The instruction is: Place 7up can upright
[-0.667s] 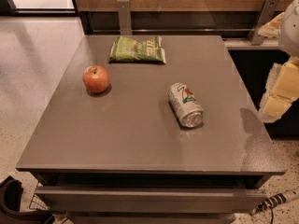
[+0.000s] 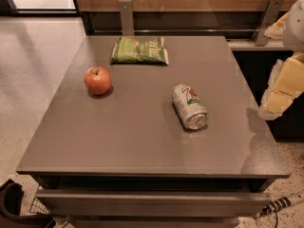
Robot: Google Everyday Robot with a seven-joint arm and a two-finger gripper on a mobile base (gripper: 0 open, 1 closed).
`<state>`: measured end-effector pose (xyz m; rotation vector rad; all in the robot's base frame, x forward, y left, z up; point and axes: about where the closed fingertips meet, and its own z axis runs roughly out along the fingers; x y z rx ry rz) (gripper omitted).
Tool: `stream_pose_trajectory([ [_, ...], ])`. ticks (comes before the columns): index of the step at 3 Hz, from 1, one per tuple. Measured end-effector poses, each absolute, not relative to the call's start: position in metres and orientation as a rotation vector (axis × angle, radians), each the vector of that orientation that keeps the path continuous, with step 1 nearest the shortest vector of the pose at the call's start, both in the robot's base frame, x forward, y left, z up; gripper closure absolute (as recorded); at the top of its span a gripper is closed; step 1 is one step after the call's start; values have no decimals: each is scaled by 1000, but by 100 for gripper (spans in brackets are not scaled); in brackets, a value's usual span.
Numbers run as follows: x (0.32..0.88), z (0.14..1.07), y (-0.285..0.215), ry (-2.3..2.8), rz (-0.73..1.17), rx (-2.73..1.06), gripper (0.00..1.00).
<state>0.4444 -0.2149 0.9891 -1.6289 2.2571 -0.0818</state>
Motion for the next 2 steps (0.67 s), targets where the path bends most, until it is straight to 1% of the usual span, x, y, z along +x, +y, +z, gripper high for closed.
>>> stream_pose_trajectory([
  [1, 466, 979, -210, 2403, 110, -1438, 0],
  [2, 490, 968, -189, 2507, 226, -1253, 0],
])
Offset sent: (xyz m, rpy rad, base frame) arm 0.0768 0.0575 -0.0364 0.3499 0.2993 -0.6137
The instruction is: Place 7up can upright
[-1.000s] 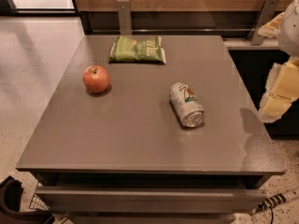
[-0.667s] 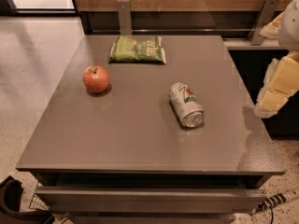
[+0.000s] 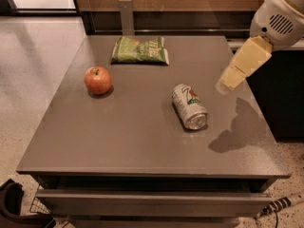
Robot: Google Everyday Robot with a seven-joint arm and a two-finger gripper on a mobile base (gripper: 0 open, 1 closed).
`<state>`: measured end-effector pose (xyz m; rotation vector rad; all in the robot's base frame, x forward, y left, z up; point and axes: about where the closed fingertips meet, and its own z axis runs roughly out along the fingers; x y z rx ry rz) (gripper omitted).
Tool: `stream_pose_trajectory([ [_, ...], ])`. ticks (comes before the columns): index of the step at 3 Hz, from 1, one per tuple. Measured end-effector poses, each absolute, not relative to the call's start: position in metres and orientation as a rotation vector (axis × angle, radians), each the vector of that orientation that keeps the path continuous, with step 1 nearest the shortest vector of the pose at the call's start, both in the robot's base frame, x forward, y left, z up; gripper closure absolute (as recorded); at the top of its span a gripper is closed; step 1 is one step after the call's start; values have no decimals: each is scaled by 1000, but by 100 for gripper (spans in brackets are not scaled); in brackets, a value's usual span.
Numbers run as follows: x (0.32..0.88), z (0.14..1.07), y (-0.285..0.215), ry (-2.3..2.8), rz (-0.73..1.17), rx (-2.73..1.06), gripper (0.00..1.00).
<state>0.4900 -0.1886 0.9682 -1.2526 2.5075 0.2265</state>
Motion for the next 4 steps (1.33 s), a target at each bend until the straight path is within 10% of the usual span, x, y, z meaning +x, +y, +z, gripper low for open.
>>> stream_pose_trajectory([
  [4, 521, 911, -166, 2993, 112, -501, 0],
])
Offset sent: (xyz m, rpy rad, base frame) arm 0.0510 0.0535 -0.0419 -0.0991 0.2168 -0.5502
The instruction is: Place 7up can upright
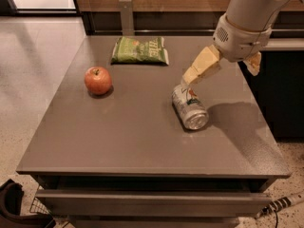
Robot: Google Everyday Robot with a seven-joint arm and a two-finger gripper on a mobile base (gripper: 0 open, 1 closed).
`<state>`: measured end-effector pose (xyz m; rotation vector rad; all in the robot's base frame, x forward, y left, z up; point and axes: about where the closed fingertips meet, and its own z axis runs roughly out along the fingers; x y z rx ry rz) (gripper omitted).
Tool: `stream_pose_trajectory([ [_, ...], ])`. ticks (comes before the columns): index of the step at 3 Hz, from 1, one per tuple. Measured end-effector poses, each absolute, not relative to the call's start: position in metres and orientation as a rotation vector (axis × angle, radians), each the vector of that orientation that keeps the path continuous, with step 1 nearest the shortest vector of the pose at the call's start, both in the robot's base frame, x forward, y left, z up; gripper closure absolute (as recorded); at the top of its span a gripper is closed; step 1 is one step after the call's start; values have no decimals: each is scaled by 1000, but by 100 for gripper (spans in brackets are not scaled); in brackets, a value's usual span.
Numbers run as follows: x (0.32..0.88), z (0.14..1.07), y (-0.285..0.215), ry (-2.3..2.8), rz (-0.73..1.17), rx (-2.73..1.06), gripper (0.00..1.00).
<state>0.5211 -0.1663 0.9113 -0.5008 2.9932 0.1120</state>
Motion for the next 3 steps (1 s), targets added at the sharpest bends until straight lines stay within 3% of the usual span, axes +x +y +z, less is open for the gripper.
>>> stream_pose_trajectory([
  [3, 517, 890, -149, 3006, 145, -456, 0],
])
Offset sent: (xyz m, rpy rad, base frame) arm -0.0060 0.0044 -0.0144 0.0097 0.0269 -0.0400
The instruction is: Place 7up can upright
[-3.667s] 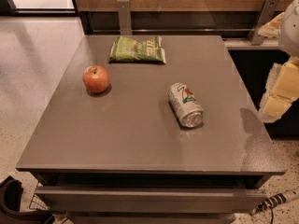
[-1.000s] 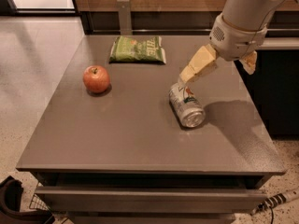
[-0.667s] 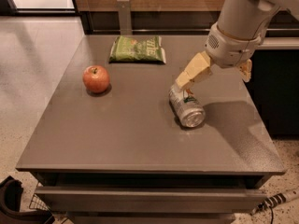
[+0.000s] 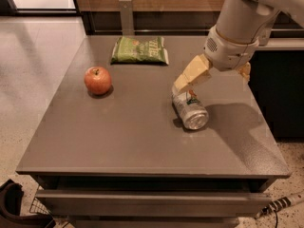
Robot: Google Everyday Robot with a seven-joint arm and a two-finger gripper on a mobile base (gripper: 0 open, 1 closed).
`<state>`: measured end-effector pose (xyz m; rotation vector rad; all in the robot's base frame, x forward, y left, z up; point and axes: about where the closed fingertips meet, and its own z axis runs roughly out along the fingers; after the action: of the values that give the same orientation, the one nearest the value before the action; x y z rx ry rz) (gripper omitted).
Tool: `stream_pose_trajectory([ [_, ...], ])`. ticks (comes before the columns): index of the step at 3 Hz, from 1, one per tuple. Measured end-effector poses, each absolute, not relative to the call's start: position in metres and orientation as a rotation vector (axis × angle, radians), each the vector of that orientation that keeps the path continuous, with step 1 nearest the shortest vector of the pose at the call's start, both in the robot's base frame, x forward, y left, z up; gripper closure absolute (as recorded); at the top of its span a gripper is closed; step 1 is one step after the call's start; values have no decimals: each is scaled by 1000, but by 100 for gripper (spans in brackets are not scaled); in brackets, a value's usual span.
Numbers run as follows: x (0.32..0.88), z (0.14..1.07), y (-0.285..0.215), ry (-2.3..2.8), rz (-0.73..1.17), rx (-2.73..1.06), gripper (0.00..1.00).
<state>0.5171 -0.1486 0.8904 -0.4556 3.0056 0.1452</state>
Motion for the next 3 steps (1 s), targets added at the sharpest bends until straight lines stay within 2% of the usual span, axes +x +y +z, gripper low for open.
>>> stream_pose_trajectory([
  [1, 520, 878, -126, 2997, 106, -519, 0],
  [3, 529, 854, -113, 3055, 64, -547, 0],
])
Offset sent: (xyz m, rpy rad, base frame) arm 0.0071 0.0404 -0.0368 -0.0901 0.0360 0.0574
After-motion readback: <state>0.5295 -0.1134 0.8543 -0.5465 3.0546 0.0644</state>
